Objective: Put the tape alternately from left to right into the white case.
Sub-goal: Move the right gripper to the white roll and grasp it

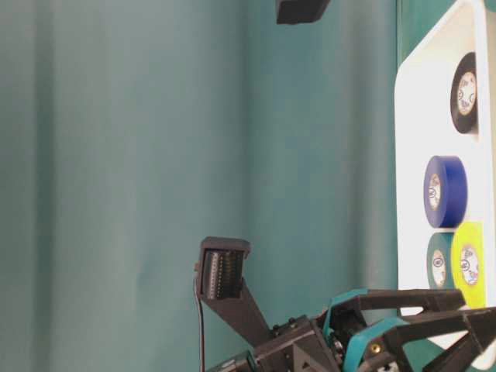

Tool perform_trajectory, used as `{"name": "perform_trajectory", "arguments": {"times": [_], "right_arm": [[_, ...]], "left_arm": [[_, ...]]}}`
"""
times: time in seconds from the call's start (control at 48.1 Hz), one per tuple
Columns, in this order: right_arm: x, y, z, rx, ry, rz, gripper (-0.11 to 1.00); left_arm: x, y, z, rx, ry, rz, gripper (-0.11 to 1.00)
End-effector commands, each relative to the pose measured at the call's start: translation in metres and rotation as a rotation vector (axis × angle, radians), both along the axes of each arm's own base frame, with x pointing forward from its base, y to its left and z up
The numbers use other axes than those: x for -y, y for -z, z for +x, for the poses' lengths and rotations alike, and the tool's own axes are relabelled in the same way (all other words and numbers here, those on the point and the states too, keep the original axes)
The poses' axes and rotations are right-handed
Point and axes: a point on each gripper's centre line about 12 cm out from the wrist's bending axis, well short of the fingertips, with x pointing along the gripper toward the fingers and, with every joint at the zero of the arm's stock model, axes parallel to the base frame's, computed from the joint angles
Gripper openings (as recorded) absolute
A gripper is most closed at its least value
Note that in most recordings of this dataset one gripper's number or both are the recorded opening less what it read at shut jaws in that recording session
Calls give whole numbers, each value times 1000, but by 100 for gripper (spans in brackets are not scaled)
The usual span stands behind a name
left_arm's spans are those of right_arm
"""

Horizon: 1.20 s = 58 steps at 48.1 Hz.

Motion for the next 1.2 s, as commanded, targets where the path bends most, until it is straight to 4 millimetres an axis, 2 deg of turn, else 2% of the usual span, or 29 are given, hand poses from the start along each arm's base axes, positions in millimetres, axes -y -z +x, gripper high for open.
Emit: {"name": "perform_trajectory", "arguments": {"times": [0.0,0.249,0.332,0.395,0.498,0.54,0.831,1.184], "right_arm": [[0,-4,5,21,-3,0,78],[0,-5,7,27,-1,1,77],[0,-7,9,30,0,0,73],[0,-10,10,40,0,0,64],[0,-14,11,56,-1,1,36],[0,-15,11,62,-1,1,29],[0,-28,11,103,0,0,28],[-1,-65,12,245,-12,2,28]], "left_arm": [[1,-13,3,43,0,0,77],[1,-14,3,45,0,0,77],[1,-13,3,43,0,0,77],[2,-13,3,43,1,-2,77],[1,-14,3,45,0,0,77],[1,-13,3,43,0,0,77],[1,-13,3,43,0,0,77],[1,-14,3,45,0,0,77]]}}
